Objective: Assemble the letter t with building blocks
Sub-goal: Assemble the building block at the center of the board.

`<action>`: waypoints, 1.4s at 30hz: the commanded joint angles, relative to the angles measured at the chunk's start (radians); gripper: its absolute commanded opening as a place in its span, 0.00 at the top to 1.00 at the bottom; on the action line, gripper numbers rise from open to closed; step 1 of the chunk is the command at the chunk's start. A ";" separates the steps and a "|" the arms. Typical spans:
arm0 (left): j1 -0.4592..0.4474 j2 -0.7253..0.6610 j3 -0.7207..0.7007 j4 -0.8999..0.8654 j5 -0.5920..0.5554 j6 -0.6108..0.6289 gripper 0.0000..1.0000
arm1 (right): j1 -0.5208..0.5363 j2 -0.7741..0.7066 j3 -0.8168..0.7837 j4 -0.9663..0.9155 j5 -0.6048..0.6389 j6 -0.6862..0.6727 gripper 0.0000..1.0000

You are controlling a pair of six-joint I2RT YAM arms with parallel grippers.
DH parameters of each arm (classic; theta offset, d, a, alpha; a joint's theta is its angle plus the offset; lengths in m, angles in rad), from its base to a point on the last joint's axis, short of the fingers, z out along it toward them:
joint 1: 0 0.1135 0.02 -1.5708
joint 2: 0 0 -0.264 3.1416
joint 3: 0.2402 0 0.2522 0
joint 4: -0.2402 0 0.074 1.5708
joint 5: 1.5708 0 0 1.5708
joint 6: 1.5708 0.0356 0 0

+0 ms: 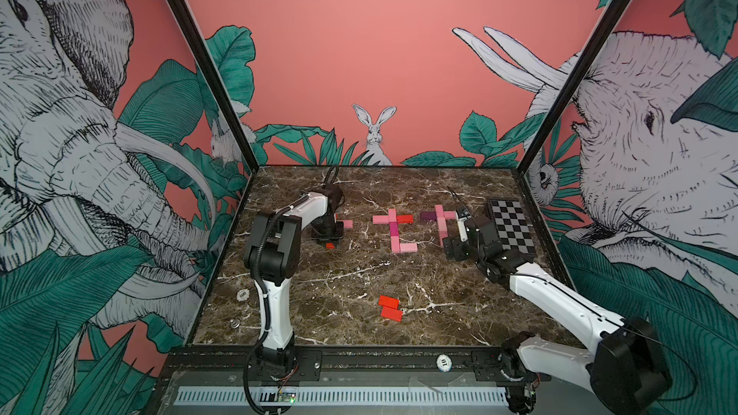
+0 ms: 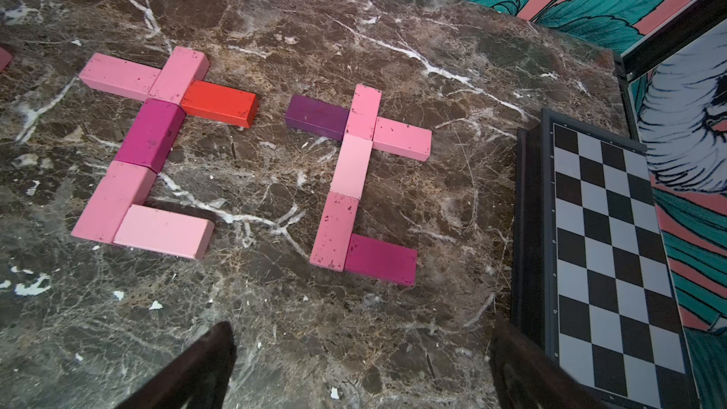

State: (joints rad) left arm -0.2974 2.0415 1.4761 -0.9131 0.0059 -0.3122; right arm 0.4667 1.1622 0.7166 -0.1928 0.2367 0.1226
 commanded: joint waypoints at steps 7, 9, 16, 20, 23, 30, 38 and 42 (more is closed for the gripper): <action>0.000 0.037 0.031 -0.018 -0.015 -0.017 0.88 | 0.004 -0.019 0.020 0.008 0.001 -0.007 0.02; 0.000 0.039 0.030 -0.018 -0.020 -0.020 0.87 | 0.004 -0.020 0.020 0.009 0.002 -0.007 0.02; 0.000 0.043 0.032 -0.023 -0.038 -0.022 0.75 | 0.004 -0.021 0.020 0.010 0.000 -0.005 0.02; 0.000 0.052 0.039 -0.026 -0.046 -0.019 0.75 | 0.003 -0.023 0.020 0.010 0.001 -0.006 0.02; 0.000 0.061 0.046 -0.029 -0.050 -0.017 0.76 | 0.005 -0.022 0.018 0.008 0.003 -0.005 0.02; 0.001 0.080 0.074 -0.043 -0.068 -0.016 0.76 | 0.004 -0.022 0.020 0.008 0.004 -0.006 0.02; 0.005 0.094 0.092 -0.050 -0.072 -0.015 0.76 | 0.003 -0.021 0.021 0.006 0.008 -0.007 0.02; 0.004 0.098 0.094 -0.050 -0.072 -0.012 0.76 | 0.003 -0.020 0.021 0.007 0.006 -0.008 0.02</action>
State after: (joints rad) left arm -0.2977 2.1025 1.5646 -0.9829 -0.0246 -0.3214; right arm 0.4667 1.1618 0.7166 -0.1936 0.2321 0.1226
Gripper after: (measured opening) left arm 0.315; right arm 0.984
